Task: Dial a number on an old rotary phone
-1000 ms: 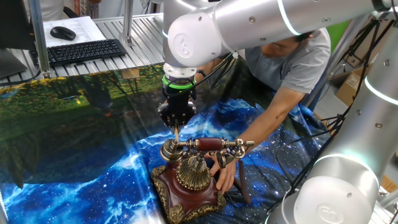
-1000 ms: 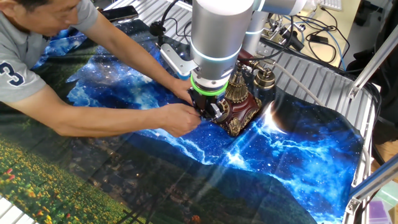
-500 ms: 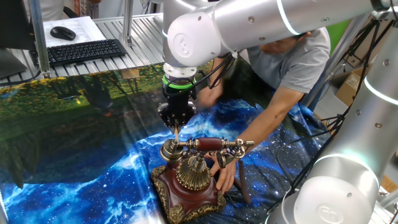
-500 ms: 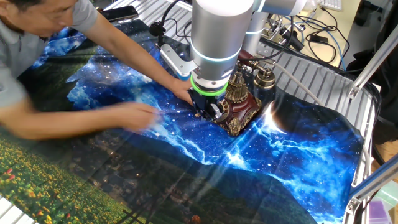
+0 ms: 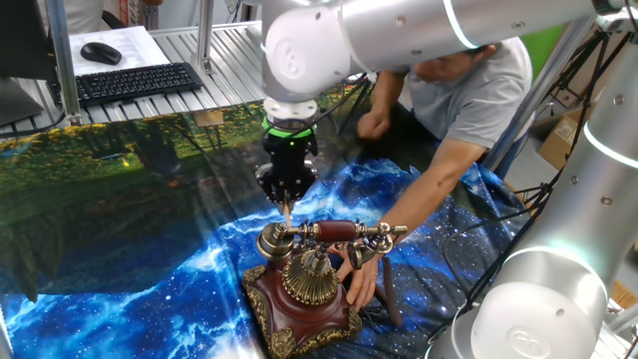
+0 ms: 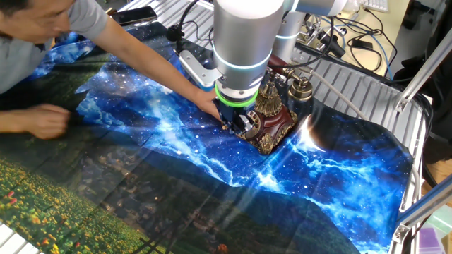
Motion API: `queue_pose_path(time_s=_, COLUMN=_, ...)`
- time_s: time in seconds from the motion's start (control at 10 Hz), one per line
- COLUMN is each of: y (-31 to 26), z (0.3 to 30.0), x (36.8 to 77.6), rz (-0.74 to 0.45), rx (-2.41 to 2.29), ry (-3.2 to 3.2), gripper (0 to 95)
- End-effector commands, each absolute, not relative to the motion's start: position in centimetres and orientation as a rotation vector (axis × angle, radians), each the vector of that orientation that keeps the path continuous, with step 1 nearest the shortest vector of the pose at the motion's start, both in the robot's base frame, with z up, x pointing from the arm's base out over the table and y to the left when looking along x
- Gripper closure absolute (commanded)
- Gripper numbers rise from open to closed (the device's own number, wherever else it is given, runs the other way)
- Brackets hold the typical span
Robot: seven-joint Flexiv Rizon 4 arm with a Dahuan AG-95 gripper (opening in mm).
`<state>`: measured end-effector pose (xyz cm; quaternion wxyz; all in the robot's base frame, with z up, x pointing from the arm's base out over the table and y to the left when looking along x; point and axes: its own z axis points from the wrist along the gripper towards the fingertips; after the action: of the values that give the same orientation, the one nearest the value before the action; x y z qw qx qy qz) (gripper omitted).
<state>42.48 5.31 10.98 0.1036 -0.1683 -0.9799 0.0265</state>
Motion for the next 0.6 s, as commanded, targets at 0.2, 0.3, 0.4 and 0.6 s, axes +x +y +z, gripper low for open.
queue_pose_path(time_s=0.2, y=5.3, z=11.2, x=41.7, rz=0.078, rx=-0.506, ry=-2.896, gripper=95.0)
queue_pose_path(time_s=0.3, y=5.2, z=11.1, x=41.0, rz=0.077, rx=-0.504, ry=-2.899, gripper=95.0)
queue_pose_path(time_s=0.4, y=5.2, z=11.0, x=40.7, rz=0.074, rx=-0.506, ry=-2.9, gripper=95.0)
queue_pose_path(time_s=0.6, y=5.3, z=10.9, x=40.4, rz=0.063, rx=-0.511, ry=-2.894, gripper=95.0)
